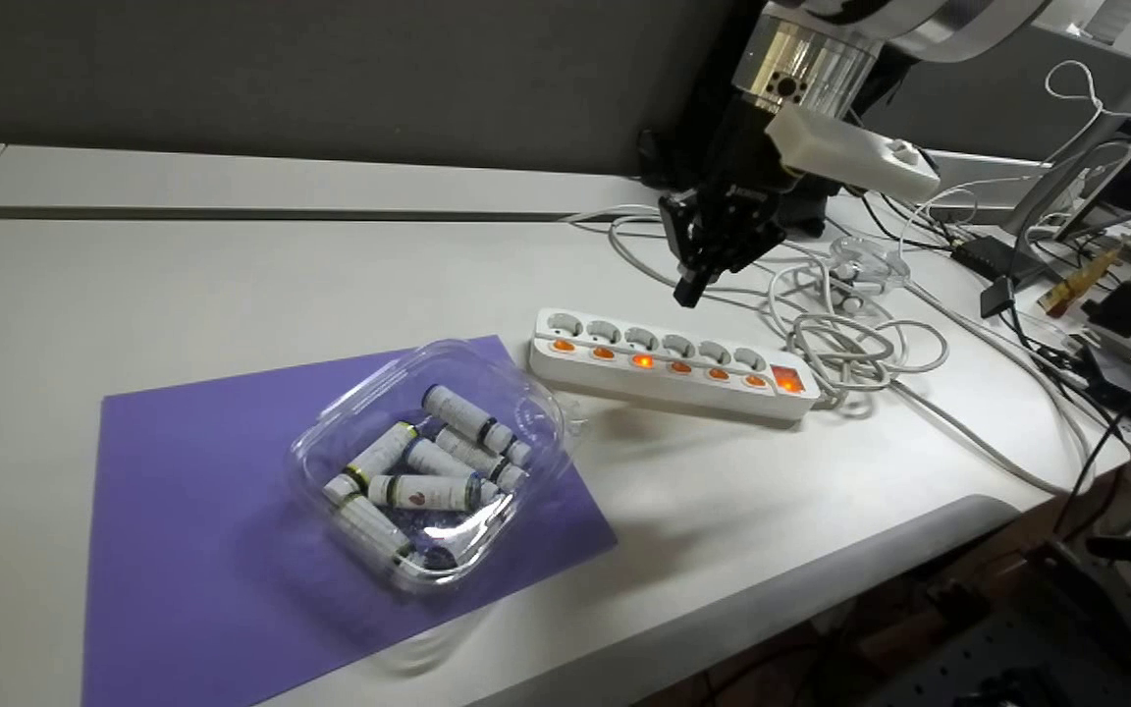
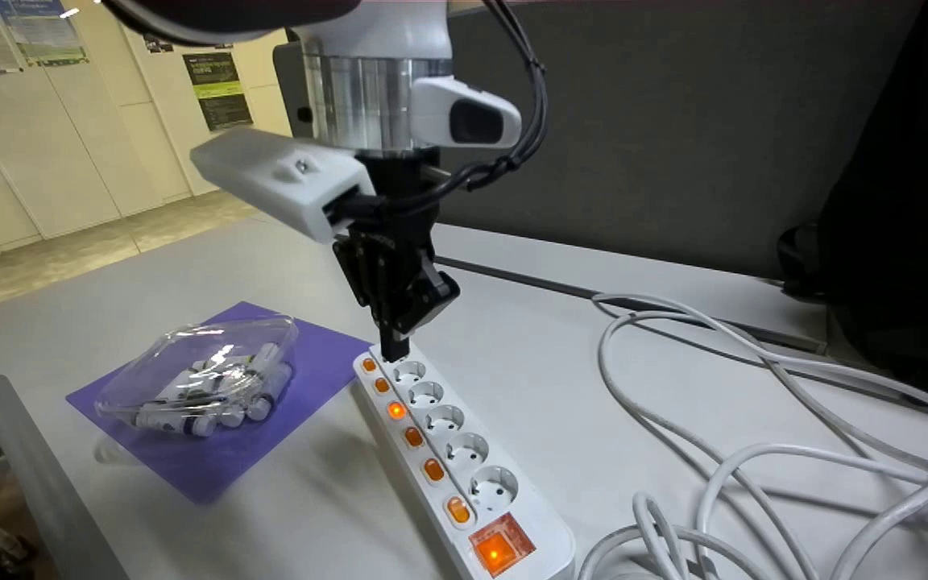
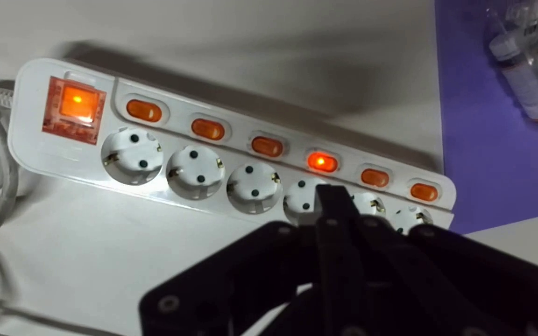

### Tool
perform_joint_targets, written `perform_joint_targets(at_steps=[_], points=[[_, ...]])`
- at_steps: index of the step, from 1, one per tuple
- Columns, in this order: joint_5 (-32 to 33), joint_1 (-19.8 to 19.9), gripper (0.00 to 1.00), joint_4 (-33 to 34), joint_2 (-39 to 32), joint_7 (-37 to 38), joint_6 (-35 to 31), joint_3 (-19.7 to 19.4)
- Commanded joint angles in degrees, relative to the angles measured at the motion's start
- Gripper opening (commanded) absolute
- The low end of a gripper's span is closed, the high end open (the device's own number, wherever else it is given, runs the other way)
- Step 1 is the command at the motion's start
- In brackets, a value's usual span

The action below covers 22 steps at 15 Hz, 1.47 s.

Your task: Switch off third socket on the extension adapter

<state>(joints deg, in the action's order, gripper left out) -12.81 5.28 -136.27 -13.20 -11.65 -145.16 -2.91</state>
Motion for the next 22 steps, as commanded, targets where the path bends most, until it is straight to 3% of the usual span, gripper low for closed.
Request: perform_joint_targets(at_steps=[1,2,22], points=[[-0.61,0.52,0.00,-4.42,2.10,0.63,-6.25,0.96],[0.20,0.67,0.01,-1.87,0.09,0.33,-3.51,1.05],[-1.99,1.12,0.00,-2.32,-5.09,1.76,-7.88,3.24]])
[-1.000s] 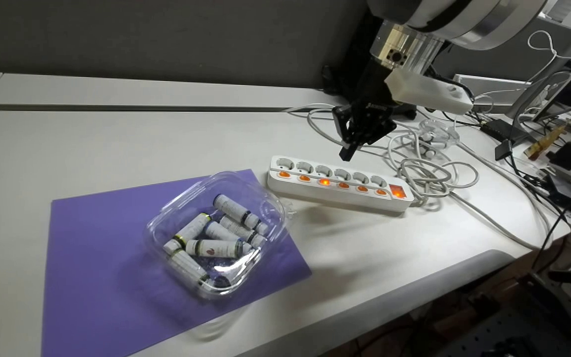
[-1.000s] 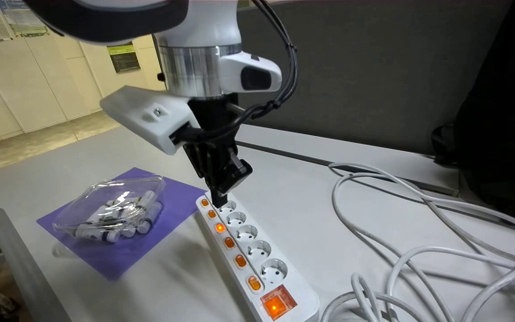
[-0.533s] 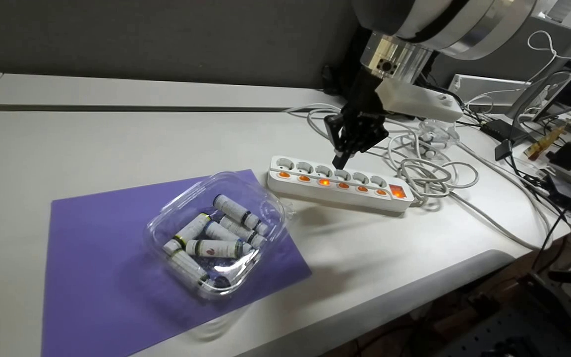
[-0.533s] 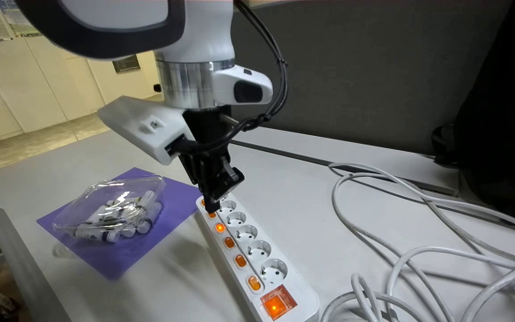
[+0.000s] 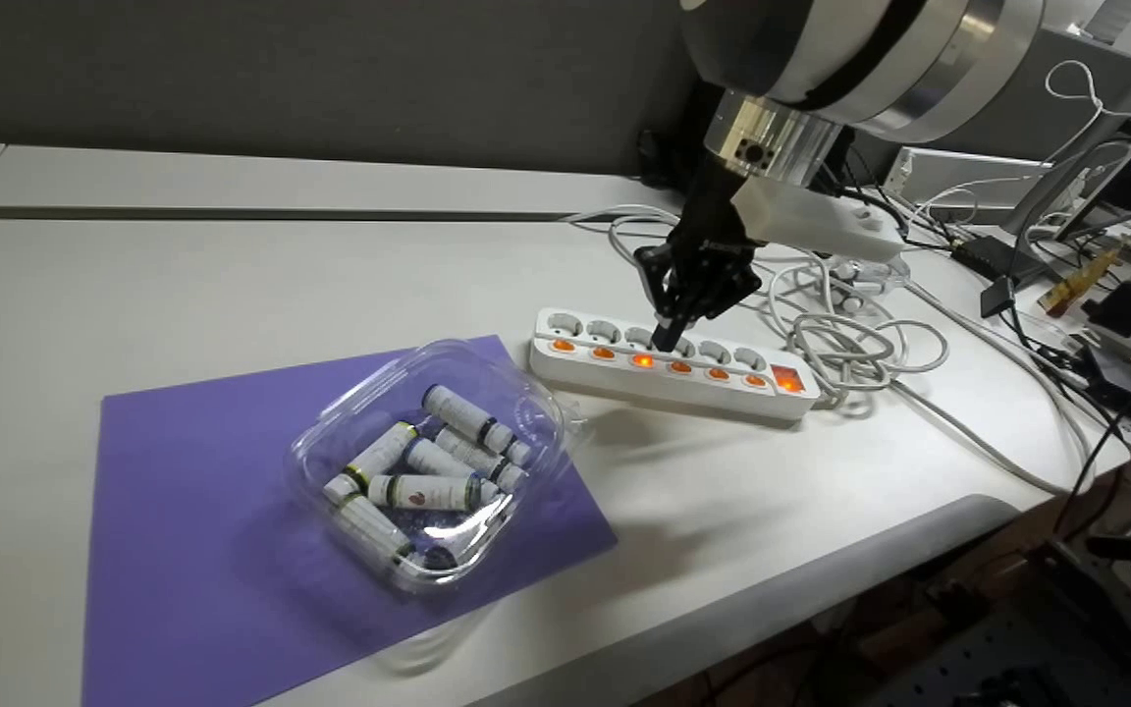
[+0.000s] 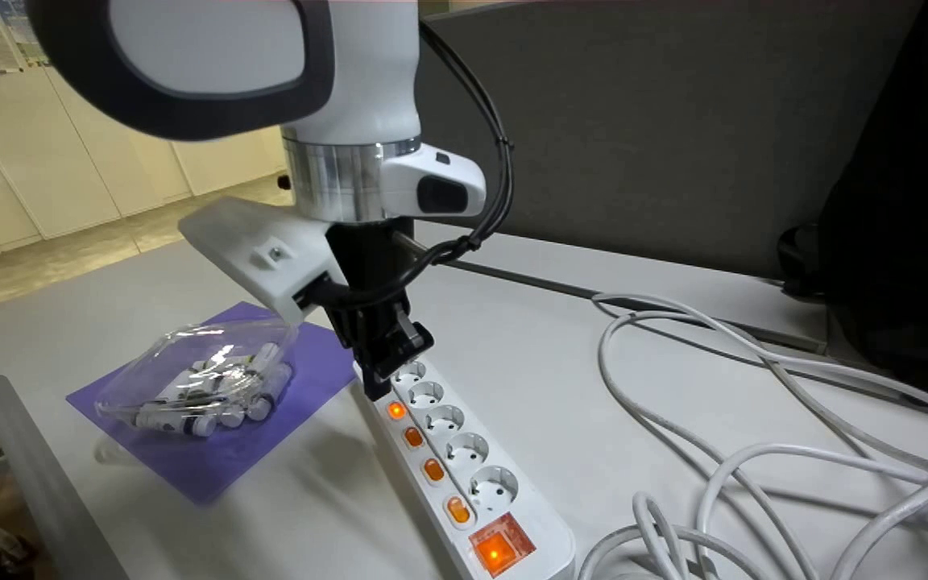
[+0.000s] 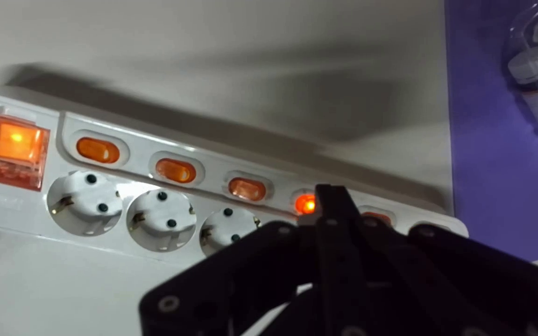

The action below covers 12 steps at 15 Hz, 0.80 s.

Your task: Switch off third socket on the extension adapter

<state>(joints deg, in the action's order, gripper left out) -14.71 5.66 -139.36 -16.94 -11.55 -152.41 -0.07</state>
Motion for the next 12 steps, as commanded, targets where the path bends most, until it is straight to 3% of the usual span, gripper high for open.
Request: perform_joint_targets(at_steps=[1,12], points=[[-0.04,0.82,0.00,0.95,-1.86,1.88,-0.76,0.38],[-3.98,3.18,0.00,2.70,-5.23,1.00,-2.27,3.23]])
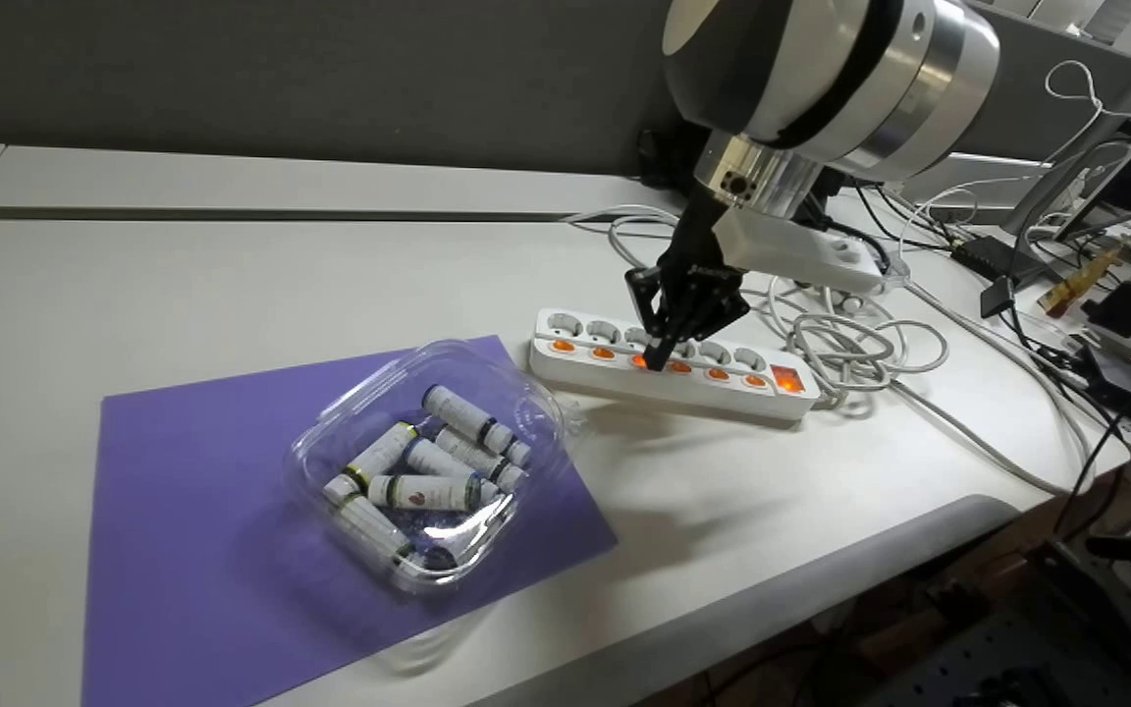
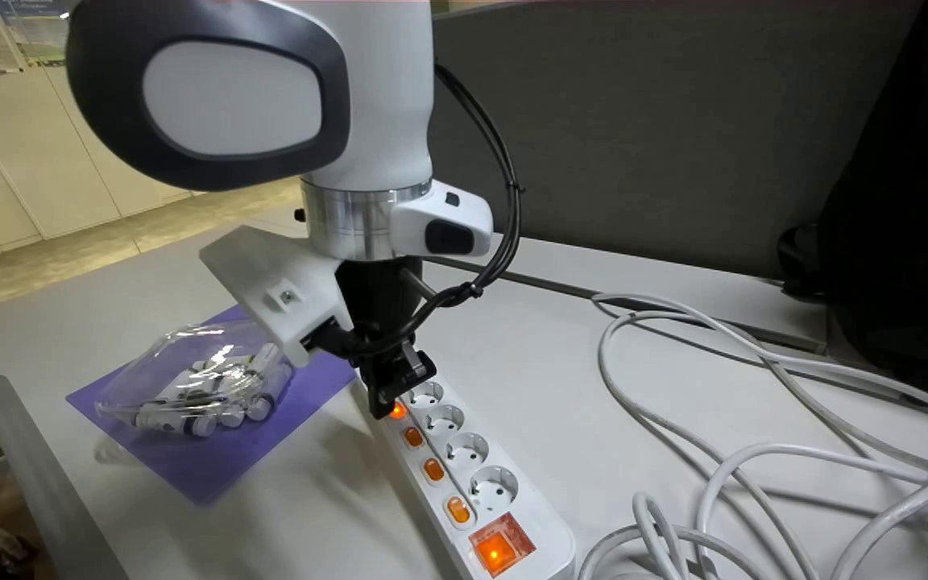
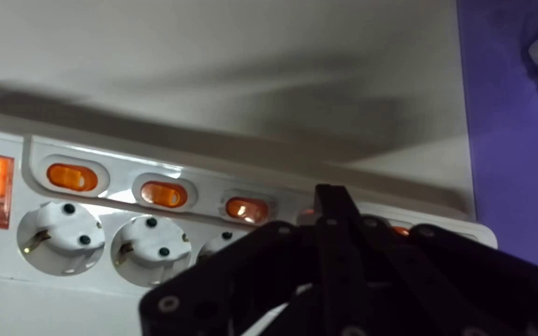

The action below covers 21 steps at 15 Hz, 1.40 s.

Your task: Switch off third socket on the extension adapter

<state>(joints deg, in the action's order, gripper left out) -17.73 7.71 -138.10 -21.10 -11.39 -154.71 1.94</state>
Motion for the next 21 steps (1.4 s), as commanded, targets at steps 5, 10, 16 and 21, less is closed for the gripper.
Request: perform_joint_targets(at_steps=[5,10,16,21], points=[[-1.59,1.56,0.00,2.56,-2.36,1.33,0.32,1.41],[-1.52,1.44,0.00,3.36,-3.22,2.00,0.30,1.15],[-6.10,4.35,0.00,9.51,-7.29,3.06,10.74,0.68],[-8.89,5.23,0.00,14.77,-11.41,6.10,16.51,-1.37]])
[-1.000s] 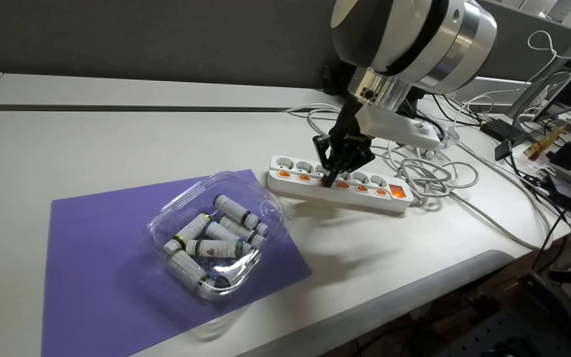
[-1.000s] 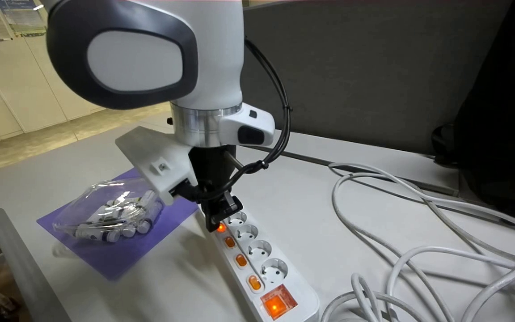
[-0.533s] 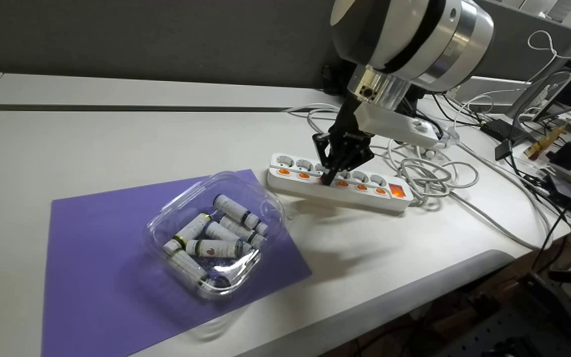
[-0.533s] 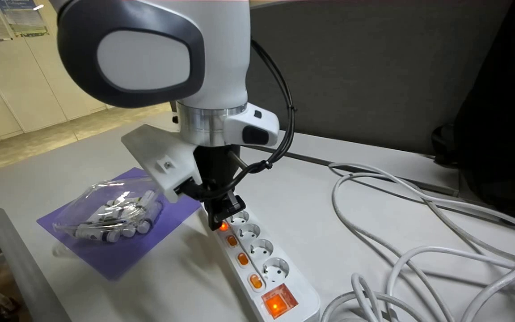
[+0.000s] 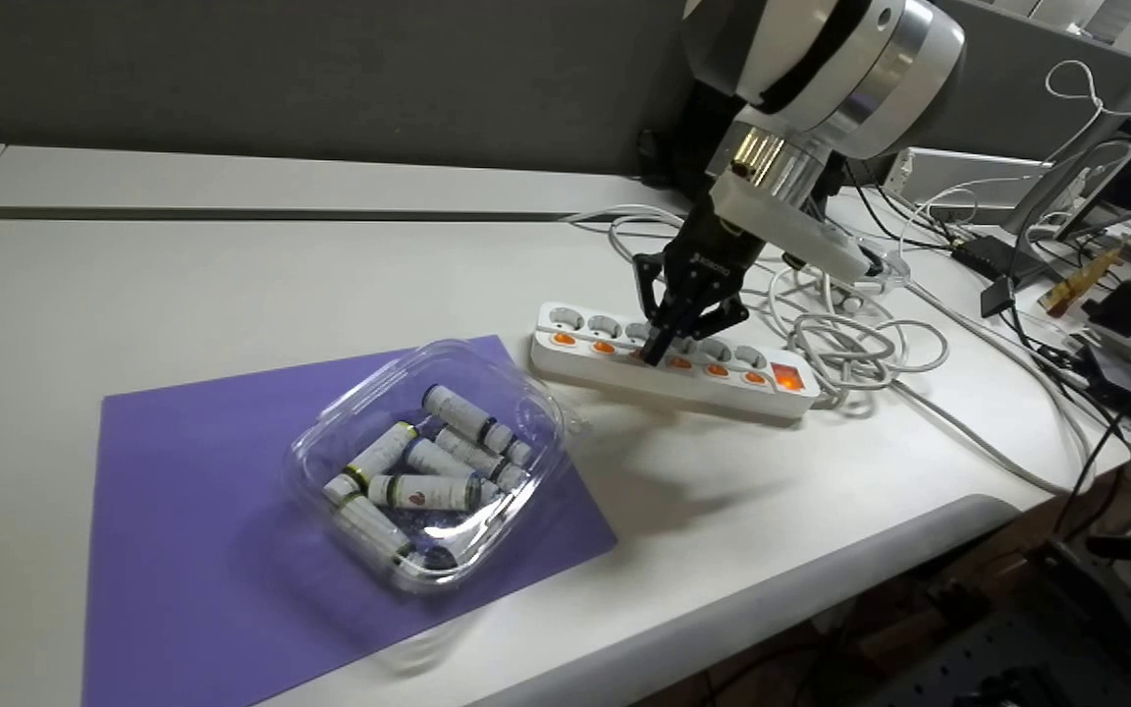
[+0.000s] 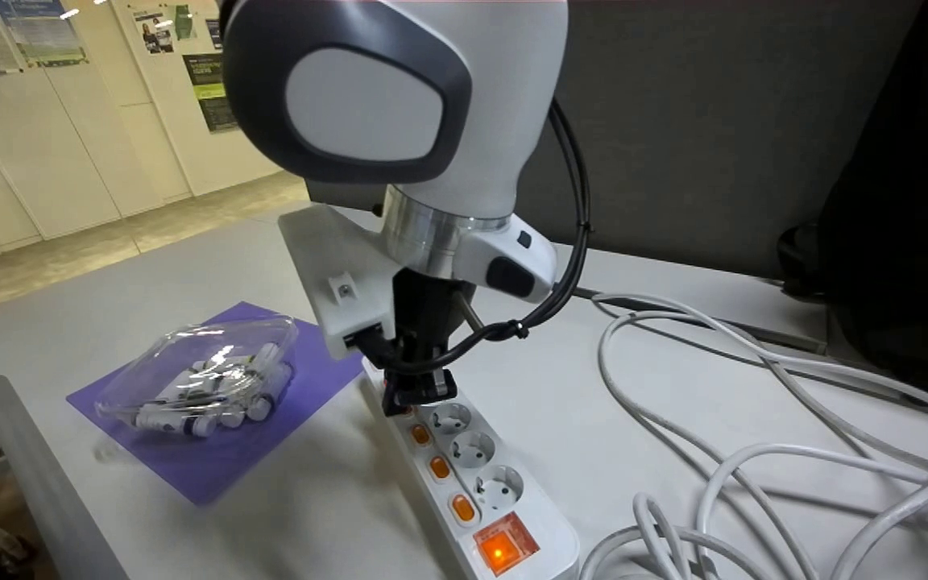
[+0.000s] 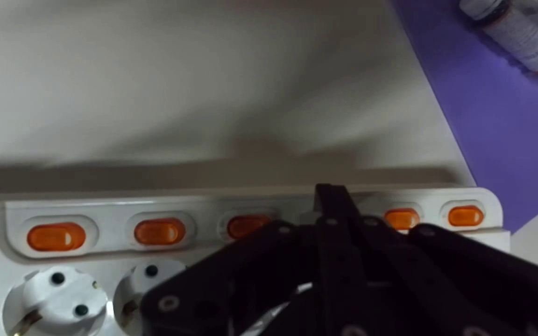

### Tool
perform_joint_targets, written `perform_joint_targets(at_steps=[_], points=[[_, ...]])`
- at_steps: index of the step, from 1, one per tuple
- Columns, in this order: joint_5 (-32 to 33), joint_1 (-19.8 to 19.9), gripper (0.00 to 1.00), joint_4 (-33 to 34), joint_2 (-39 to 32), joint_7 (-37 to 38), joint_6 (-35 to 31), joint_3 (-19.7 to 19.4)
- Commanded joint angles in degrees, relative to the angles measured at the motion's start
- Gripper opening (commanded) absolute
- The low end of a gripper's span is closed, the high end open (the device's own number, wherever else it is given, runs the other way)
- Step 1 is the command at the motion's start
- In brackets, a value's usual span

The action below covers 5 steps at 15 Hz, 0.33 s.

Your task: Switch off third socket on the extension adapter

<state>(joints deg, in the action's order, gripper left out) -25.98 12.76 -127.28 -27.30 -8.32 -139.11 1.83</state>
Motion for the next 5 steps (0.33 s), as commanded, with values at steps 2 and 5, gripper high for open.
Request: perform_joint_targets(at_steps=[2,5], points=[[-0.92,0.01,0.00,4.58,-5.06,3.59,2.95,-1.42],[-0.75,-0.57,0.00,4.24,-2.54,5.02,6.36,-1.53]])
